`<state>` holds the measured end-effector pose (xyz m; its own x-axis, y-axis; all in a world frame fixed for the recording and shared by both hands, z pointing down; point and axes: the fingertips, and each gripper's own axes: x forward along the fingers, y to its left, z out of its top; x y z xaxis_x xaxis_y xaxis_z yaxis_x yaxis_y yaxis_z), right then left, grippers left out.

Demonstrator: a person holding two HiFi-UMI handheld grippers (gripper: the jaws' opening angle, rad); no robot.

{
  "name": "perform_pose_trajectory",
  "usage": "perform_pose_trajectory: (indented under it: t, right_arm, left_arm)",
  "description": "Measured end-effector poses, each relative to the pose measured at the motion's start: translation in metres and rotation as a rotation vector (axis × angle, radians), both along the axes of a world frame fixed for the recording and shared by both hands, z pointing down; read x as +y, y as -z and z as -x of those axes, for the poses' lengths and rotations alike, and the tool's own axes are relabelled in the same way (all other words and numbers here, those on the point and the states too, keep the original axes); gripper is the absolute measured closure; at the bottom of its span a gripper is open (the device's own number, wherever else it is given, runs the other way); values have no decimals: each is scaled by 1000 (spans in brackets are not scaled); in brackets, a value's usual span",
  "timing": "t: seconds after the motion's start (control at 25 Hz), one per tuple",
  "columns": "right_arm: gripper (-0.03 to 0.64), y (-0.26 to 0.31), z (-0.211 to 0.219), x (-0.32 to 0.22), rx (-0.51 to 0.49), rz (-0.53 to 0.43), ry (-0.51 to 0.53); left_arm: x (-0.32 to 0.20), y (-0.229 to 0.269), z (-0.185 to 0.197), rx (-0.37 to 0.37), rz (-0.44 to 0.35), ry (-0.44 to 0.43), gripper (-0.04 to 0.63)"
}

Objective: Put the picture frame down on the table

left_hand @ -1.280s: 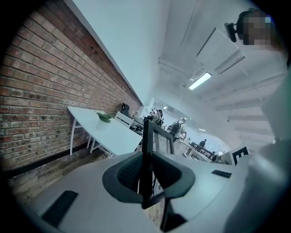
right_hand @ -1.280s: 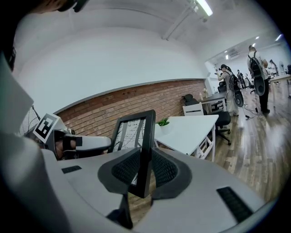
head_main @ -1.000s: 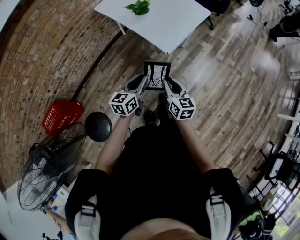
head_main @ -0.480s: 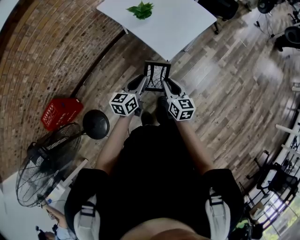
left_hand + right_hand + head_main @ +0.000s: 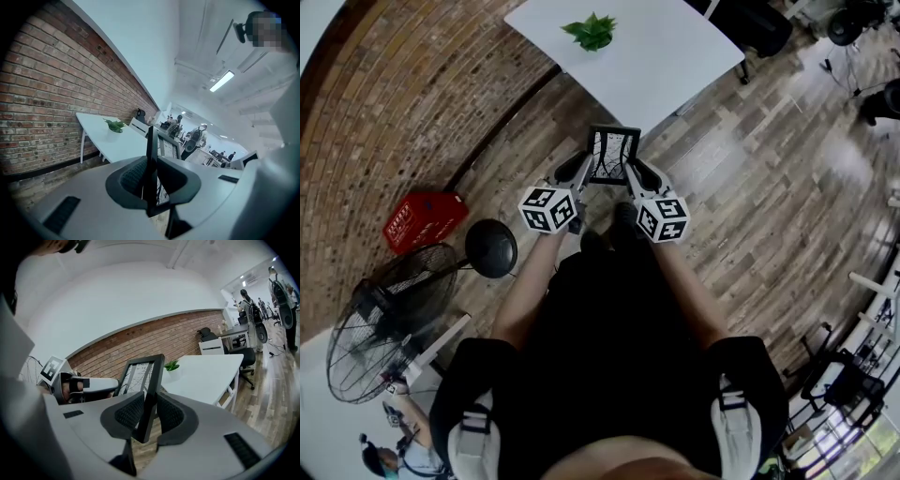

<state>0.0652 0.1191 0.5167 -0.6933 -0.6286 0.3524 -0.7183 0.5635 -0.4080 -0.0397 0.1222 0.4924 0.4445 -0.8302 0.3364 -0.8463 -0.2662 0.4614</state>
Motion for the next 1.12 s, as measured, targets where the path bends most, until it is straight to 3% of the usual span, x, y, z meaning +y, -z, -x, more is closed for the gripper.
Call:
perform_pose_trajectory:
  t: [0.48, 1.12]
  right_arm:
    - [535, 0, -10, -50, -1, -5, 57]
    - [535, -5, -13, -77, 19, -5, 60]
  left_arm:
    - [-43, -2, -10, -10, 0, 70, 518]
    - [-70, -10, -12, 5, 8, 67, 518]
